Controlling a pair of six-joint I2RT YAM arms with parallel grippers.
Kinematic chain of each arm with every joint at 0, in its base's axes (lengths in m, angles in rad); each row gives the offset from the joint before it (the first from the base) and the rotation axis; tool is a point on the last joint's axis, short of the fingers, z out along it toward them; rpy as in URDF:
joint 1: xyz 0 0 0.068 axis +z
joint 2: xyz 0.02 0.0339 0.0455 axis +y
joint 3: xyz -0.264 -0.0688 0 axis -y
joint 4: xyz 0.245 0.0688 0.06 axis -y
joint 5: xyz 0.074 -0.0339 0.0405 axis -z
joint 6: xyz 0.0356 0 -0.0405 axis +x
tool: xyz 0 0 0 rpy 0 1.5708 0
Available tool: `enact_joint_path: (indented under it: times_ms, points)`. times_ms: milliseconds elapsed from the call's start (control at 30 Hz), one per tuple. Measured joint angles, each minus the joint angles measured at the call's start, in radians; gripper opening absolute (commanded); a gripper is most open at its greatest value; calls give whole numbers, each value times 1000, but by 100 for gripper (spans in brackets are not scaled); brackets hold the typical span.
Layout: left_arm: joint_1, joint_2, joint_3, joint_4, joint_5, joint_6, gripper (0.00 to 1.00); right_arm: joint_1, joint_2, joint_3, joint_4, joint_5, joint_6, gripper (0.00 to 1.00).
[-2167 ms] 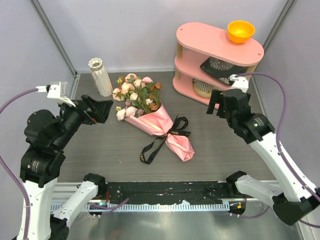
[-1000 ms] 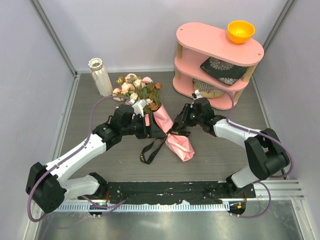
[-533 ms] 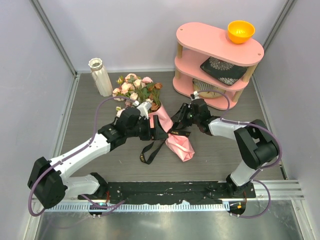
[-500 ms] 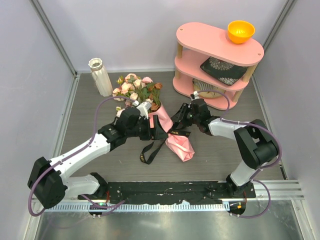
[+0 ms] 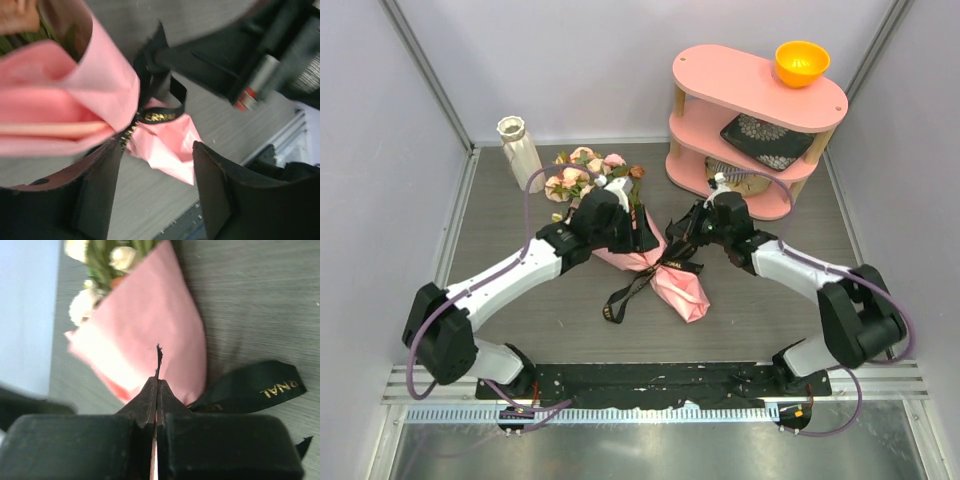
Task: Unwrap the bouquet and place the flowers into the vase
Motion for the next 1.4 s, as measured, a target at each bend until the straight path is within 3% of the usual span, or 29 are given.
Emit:
enact_joint_path:
  times_ms: [100, 333, 500, 667, 900, 1033, 1233, 1400]
  points:
    - [20, 86, 84, 12, -20, 33, 38, 0, -98, 2, -28, -27, -23, 1]
    - [82, 310, 96, 19, -65, 68, 31, 35, -306, 73, -96, -109, -95, 1]
    - [88, 344, 34, 24, -75, 67, 30, 50, -444, 187, -80, -189, -151, 1]
    - [87, 318, -2, 51, -77, 66, 31, 50, -625, 235, 63, -208, -170, 1]
    - [87, 279, -13, 57, -72, 66, 31, 50, -866, 106, 497, -65, -58, 1]
    - [87, 259, -18, 57, -53, 66, 31, 50, -827, 118, 594, -67, 7, 1]
    - [87, 38, -55, 48, -45, 80, 41, 87, -525, 199, 620, -301, 119, 1]
    - [86, -306, -47, 7, -140, 115, 49, 297, -302, 204, 315, -365, 3, 1]
